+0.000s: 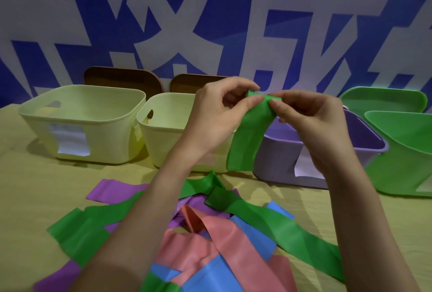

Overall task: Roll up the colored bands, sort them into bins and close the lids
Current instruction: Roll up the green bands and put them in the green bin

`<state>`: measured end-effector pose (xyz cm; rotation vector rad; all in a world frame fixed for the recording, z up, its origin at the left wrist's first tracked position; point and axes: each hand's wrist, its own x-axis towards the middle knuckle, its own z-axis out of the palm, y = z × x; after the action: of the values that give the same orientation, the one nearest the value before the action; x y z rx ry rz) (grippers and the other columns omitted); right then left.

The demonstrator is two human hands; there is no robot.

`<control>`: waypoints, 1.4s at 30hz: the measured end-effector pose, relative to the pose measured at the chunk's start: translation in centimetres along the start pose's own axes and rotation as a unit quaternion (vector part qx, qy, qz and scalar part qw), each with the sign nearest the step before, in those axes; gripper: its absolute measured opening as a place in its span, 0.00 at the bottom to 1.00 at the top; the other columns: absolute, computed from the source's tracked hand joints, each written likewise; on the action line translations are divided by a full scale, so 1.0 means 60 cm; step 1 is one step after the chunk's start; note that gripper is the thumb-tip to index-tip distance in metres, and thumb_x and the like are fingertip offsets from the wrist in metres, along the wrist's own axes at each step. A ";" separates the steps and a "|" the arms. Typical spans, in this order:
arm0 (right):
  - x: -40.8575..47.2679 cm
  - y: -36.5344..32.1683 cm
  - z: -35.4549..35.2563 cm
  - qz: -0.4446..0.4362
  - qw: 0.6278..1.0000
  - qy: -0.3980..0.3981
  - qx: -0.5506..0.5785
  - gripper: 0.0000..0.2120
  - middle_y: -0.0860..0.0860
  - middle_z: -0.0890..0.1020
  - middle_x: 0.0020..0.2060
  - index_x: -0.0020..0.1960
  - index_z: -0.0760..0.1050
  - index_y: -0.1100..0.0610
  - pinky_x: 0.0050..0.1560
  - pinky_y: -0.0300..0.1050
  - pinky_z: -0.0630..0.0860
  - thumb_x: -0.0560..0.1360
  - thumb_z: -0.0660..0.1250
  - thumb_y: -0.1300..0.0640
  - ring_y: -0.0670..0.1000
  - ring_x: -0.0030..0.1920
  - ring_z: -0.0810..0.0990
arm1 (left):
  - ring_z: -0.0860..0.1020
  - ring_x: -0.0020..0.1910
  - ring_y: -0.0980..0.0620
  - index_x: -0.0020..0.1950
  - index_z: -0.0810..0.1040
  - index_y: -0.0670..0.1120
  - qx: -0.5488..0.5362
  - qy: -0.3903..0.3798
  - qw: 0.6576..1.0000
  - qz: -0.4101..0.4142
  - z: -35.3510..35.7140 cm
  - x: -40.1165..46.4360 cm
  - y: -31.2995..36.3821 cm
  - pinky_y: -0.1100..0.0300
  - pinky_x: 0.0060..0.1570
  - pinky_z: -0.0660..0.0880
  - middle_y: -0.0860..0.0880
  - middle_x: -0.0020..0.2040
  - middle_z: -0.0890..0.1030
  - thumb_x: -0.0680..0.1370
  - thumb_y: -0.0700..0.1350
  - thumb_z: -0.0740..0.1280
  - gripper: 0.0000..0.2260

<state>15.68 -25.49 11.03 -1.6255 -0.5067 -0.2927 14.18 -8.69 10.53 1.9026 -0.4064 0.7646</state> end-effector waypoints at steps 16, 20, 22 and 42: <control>0.000 0.002 0.007 -0.044 0.998 0.017 -0.041 0.06 0.53 0.85 0.42 0.48 0.81 0.54 0.46 0.39 0.80 0.73 0.72 0.63 0.49 0.42 0.83 | 0.81 0.46 0.56 0.51 0.83 0.45 -0.012 0.002 1.000 -0.021 0.005 0.000 -0.005 0.55 0.49 0.79 0.51 0.45 0.84 0.77 0.45 0.69 0.06; 0.001 0.002 0.001 -0.010 1.000 0.025 -0.006 0.06 0.51 0.85 0.41 0.50 0.82 0.58 0.44 0.36 0.78 0.74 0.71 0.61 0.47 0.42 0.83 | 0.81 0.47 0.57 0.54 0.83 0.43 -0.009 -0.010 1.000 0.000 0.002 0.000 -0.002 0.62 0.49 0.78 0.50 0.47 0.83 0.75 0.42 0.71 0.08; 0.001 0.001 0.001 -0.019 1.000 0.019 -0.010 0.06 0.51 0.85 0.42 0.50 0.82 0.57 0.45 0.36 0.79 0.74 0.71 0.61 0.48 0.43 0.84 | 0.81 0.46 0.56 0.53 0.83 0.43 -0.014 -0.006 1.000 -0.003 0.003 0.000 -0.002 0.61 0.48 0.78 0.51 0.46 0.83 0.76 0.42 0.71 0.07; -0.003 -0.005 0.004 -0.076 0.996 0.019 -0.050 0.11 0.50 0.84 0.46 0.53 0.80 0.56 0.48 0.39 0.81 0.72 0.73 0.64 0.48 0.44 0.84 | 0.81 0.43 0.55 0.51 0.82 0.44 -0.050 0.006 0.998 -0.022 0.003 0.004 -0.009 0.59 0.44 0.79 0.49 0.44 0.83 0.77 0.42 0.69 0.05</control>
<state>15.39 -25.26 11.18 -1.6779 -0.5957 -0.4689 14.74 -8.61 10.27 1.8065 -0.3864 0.7128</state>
